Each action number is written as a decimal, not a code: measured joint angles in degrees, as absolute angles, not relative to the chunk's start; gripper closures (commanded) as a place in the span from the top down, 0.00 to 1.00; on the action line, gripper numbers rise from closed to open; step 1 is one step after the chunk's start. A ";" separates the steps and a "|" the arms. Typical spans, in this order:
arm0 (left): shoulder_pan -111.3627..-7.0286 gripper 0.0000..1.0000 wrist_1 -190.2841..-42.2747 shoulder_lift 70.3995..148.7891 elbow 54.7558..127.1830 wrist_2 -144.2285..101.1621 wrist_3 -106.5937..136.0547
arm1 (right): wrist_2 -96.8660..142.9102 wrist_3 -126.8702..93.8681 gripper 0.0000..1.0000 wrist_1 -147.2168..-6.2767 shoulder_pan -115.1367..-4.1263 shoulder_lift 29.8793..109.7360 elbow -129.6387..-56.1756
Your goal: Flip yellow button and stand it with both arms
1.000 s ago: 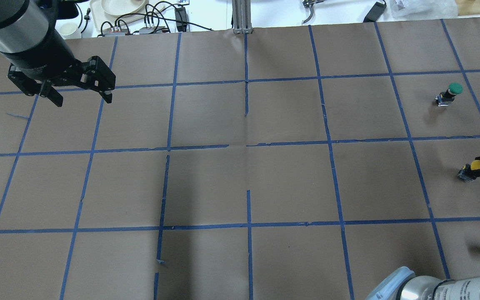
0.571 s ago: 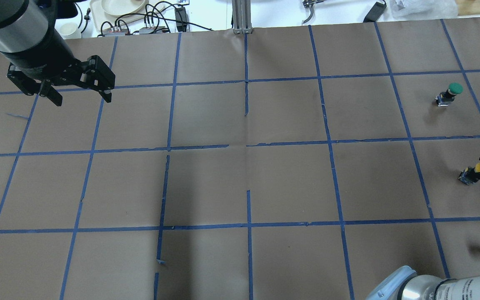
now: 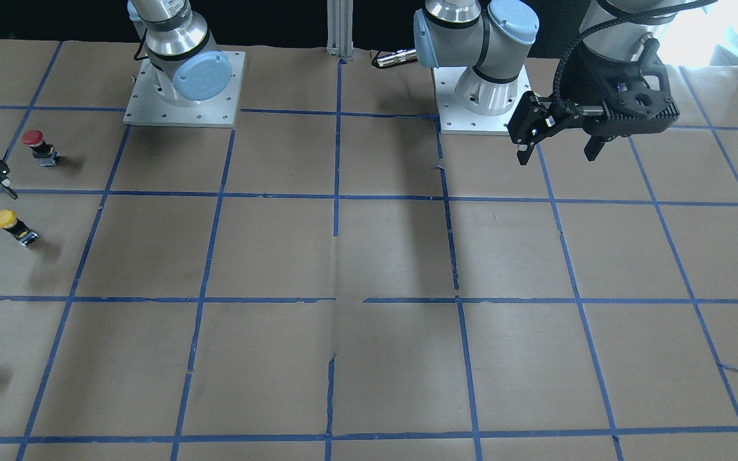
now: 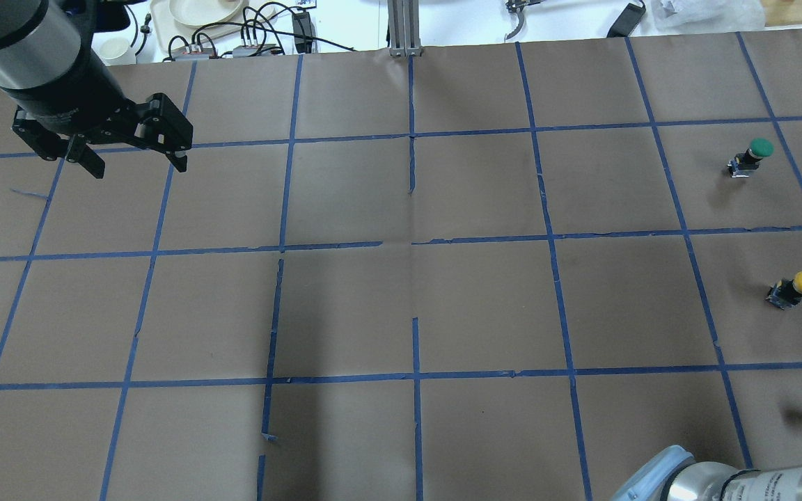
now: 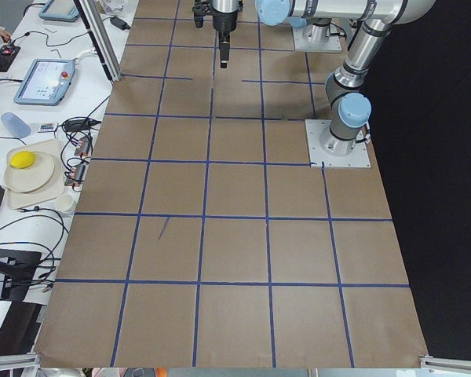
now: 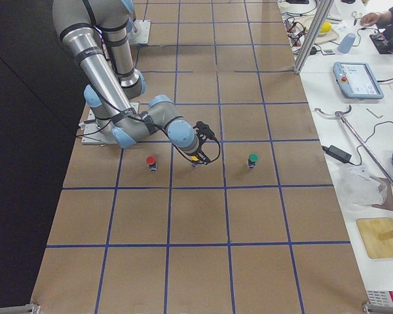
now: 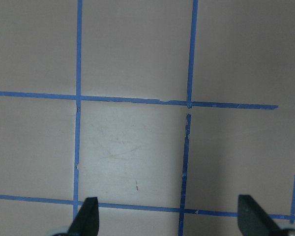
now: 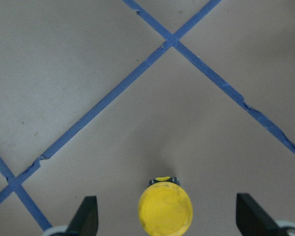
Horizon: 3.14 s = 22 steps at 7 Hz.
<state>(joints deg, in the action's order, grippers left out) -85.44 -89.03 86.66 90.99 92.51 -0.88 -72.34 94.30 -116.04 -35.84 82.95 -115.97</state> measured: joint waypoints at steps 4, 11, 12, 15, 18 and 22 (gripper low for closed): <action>-85.49 1.00 -89.01 86.67 91.02 92.38 -0.88 | -87.02 54.17 1.00 -107.27 -43.92 95.27 -114.51; -85.51 1.00 -88.95 86.83 90.94 92.37 -0.72 | -90.88 -10.21 1.00 -98.06 -73.44 101.84 -110.46; -85.50 1.00 -88.95 86.83 90.95 92.37 -0.71 | -90.77 -15.61 1.00 -98.19 -80.23 100.43 -108.20; -85.44 1.00 -88.95 86.87 90.97 92.35 -0.70 | -90.22 -18.66 1.00 -90.80 -88.55 94.75 -96.34; -85.43 1.00 -88.95 86.86 90.99 92.33 -0.70 | -90.28 -18.55 1.00 -87.39 -90.37 91.74 -93.03; -85.37 1.00 -88.95 86.95 90.89 92.37 -0.70 | -90.40 -12.66 1.00 -87.21 -88.13 91.53 -93.27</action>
